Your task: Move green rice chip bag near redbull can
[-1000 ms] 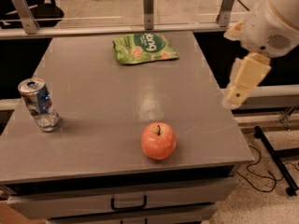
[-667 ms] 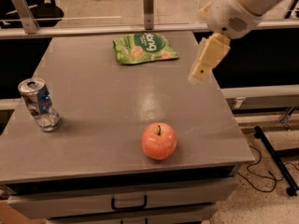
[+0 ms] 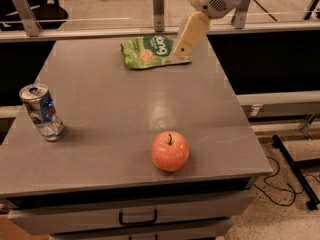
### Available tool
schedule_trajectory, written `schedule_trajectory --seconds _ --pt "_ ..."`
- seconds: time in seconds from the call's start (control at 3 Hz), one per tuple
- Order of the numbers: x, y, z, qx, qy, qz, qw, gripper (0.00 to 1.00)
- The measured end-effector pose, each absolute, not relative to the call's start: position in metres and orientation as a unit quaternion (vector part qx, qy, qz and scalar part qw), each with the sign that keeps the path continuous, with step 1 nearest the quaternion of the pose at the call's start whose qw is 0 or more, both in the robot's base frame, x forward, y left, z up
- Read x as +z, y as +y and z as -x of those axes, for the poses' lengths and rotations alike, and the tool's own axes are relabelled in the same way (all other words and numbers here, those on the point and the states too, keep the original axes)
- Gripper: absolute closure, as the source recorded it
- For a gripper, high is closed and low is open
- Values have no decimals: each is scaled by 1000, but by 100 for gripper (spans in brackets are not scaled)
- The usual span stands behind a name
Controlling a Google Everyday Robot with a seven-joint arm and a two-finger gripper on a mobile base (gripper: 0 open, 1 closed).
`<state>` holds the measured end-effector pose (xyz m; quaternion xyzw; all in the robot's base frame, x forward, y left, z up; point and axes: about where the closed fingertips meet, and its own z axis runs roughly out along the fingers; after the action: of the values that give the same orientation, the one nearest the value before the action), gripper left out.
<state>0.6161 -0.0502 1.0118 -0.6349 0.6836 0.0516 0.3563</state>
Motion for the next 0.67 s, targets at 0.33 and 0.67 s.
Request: schedule_trajectory --seconds 0.33,0.67 --pt "1008 -48 -623 63 684 623 373 0" --pt "984 -38 -660 95 692 588 409 0"
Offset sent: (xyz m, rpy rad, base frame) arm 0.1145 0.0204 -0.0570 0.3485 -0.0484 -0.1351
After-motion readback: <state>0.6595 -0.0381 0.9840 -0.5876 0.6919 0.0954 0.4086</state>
